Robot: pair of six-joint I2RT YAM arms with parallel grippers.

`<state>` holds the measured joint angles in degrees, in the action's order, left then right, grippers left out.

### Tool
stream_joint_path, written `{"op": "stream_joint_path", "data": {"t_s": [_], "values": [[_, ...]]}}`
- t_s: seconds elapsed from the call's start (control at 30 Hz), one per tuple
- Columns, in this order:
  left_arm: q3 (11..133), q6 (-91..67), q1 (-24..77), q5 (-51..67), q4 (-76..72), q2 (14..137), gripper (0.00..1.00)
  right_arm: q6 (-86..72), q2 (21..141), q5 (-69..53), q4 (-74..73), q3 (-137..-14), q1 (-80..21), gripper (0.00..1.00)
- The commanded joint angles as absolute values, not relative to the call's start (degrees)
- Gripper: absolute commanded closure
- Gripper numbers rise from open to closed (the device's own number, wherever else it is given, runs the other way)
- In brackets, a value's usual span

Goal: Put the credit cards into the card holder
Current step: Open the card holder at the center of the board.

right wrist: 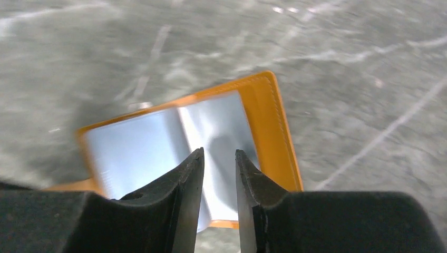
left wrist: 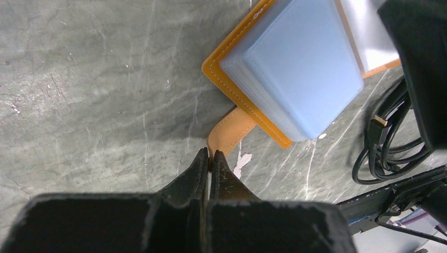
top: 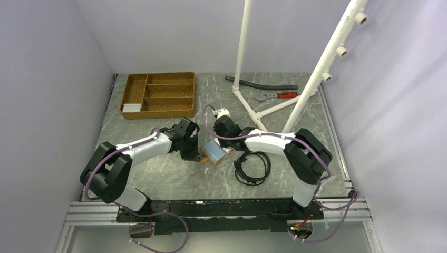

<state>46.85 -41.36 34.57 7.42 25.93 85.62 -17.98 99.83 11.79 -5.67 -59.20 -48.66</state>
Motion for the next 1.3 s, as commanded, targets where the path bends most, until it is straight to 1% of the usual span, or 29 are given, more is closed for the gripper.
{"op": "stream_joint_path", "data": {"t_s": [0.0, 0.13, 0.23, 0.33, 0.37, 0.47, 0.5, 0.63, 0.73, 0.8, 1.0, 1.13, 1.27], "values": [[45.89, -40.70, 34.41, 7.46, 25.83, 82.90, 1.00, -19.70, 103.73, 26.65, -9.88, -61.17, -48.43, 0.69], [47.73, -39.23, 34.29, 8.39, 27.63, 82.82, 0.99, -23.50, 106.36, 21.52, -9.63, -59.17, -48.41, 0.72], [47.90, -38.70, 34.07, 11.17, 25.47, 80.15, 0.89, -27.09, 105.69, 14.57, -5.54, -54.96, -47.50, 0.72], [49.38, -38.52, 33.84, 13.19, 25.23, 79.67, 0.84, -28.22, 102.89, 9.52, -1.92, -51.36, -46.36, 0.69], [49.84, -38.38, 33.79, 13.23, 25.57, 80.18, 0.83, -27.29, 101.68, 8.75, -1.41, -50.76, -46.29, 0.66], [50.62, -37.61, 33.75, 13.18, 26.52, 82.97, 0.83, -21.00, 97.64, 7.48, 0.91, -49.71, -46.36, 0.51], [50.56, -37.66, 33.67, 12.96, 26.73, 83.91, 0.82, -18.80, 96.32, 7.25, 1.11, -49.79, -46.70, 0.48], [48.39, -38.54, 33.66, 14.03, 24.37, 84.67, 0.80, -10.01, 91.50, 8.01, 0.26, -50.17, -50.61, 0.29], [47.56, -38.86, 33.63, 12.59, 23.99, 84.92, 0.79, -7.38, 90.54, 3.79, 1.71, -49.80, -52.28, 0.22], [47.55, -38.80, 33.64, 12.41, 24.06, 85.41, 0.80, -6.81, 91.41, 0.79, 2.05, -50.55, -52.42, 0.21], [47.13, -38.77, 33.64, 12.00, 23.99, 85.64, 0.80, -6.81, 93.96, 0.26, 2.98, -51.67, -52.61, 0.17], [46.66, -39.00, 33.66, 12.63, 23.57, 85.75, 0.80, -6.77, 96.48, 1.04, 2.49, -52.68, -52.56, 0.18], [45.71, -39.25, 33.66, 12.40, 23.26, 85.17, 0.80, -7.70, 98.15, 2.45, 2.62, -53.07, -52.51, 0.20]]}}
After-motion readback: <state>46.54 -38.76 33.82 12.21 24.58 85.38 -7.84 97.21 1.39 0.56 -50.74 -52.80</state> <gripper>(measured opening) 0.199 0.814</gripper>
